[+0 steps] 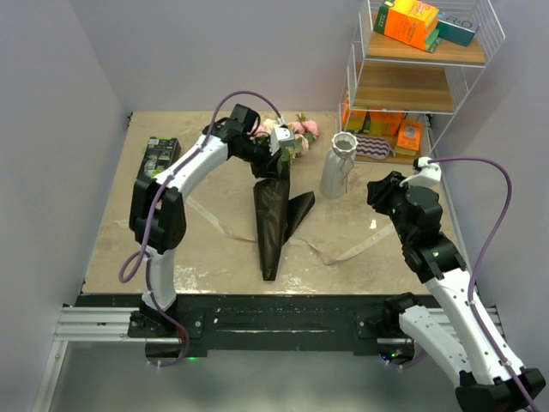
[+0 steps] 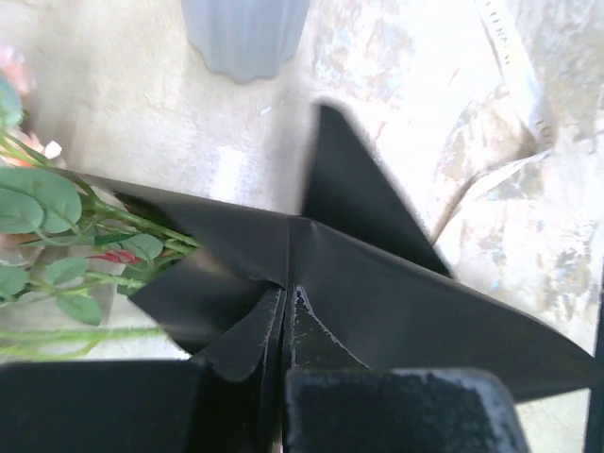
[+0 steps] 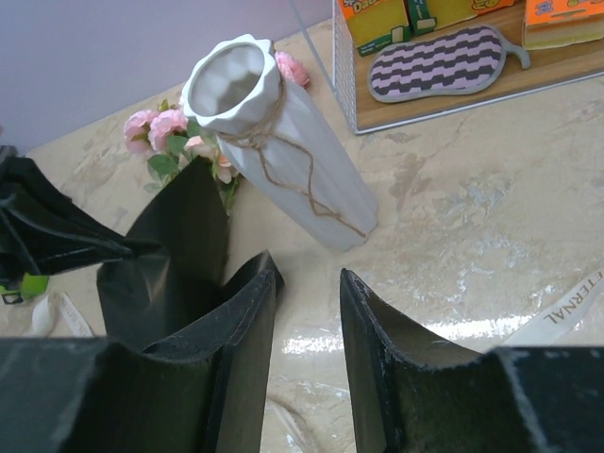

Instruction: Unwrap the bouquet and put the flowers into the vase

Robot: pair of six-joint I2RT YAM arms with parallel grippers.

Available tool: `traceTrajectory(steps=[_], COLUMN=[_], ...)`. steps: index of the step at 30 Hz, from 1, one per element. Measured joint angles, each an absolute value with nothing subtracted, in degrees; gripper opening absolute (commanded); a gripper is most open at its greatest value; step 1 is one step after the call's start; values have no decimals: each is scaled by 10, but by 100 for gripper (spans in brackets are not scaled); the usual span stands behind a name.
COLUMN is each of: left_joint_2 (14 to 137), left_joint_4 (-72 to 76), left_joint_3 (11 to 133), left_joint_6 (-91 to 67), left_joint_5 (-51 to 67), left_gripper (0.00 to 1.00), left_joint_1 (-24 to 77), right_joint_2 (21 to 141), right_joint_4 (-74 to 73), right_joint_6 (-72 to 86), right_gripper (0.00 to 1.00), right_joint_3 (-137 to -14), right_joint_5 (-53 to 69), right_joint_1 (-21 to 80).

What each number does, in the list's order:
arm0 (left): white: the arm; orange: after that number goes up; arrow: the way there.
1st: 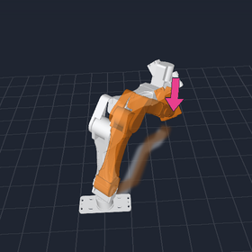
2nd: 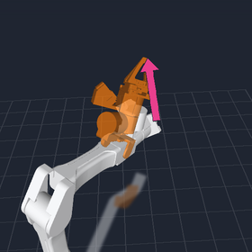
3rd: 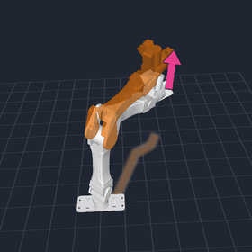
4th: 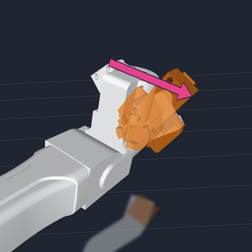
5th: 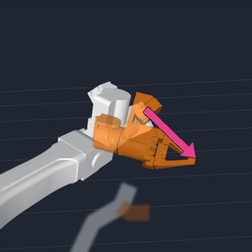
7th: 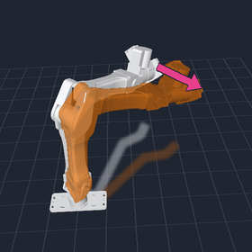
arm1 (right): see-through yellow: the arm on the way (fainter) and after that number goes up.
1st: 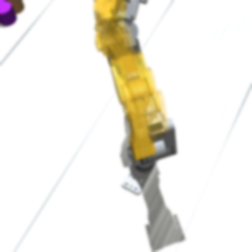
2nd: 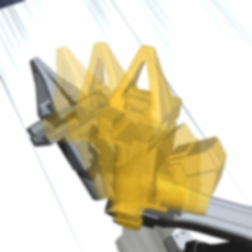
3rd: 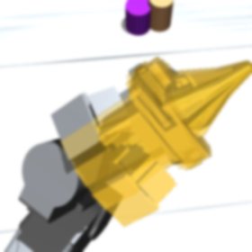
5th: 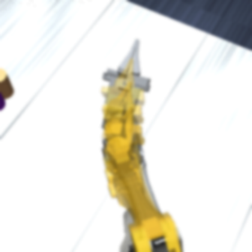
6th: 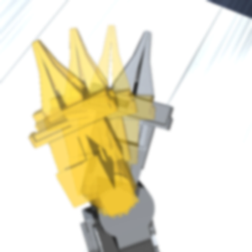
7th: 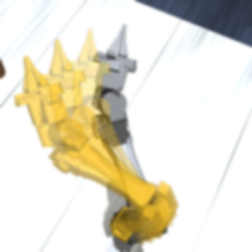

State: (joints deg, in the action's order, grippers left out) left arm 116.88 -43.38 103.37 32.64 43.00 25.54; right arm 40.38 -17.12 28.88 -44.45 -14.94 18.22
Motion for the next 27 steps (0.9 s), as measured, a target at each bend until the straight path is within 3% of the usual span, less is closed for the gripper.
traceTrajectory(steps=[8, 10, 11, 12, 14, 16, 21, 27], left_joint_2=[1046, 1021, 1014, 1009, 1003, 1001, 988, 938], left_joint_4=[-463, -465, -466, -468, -472, -478, -484, -453], left_joint_3=[998, 989, 988, 988, 988, 989, 981, 911], left_joint_6=[326, 324, 322, 321, 321, 317, 302, 296], left_joint_5=[420, 418, 417, 417, 417, 416, 409, 387], left_gripper=[2, 10, 17, 44, 78, 93, 99, 99], left_joint_1=[255, 255, 255, 255, 255, 255, 255, 245], right_joint_2=[397, 397, 397, 397, 397, 396, 387, 381], right_joint_4=[-171, -171, -171, -171, -171, -171, -172, -173], right_joint_6=[290, 291, 291, 292, 294, 295, 296, 295], right_gripper=[38, 38, 38, 38, 40, 42, 46, 50], right_joint_3=[-444, -444, -444, -444, -444, -444, -444, -444], right_joint_5=[-137, -134, -133, -133, -128, -125, -124, -123], right_joint_1=[182, 182, 182, 182, 182, 182, 182, 182])
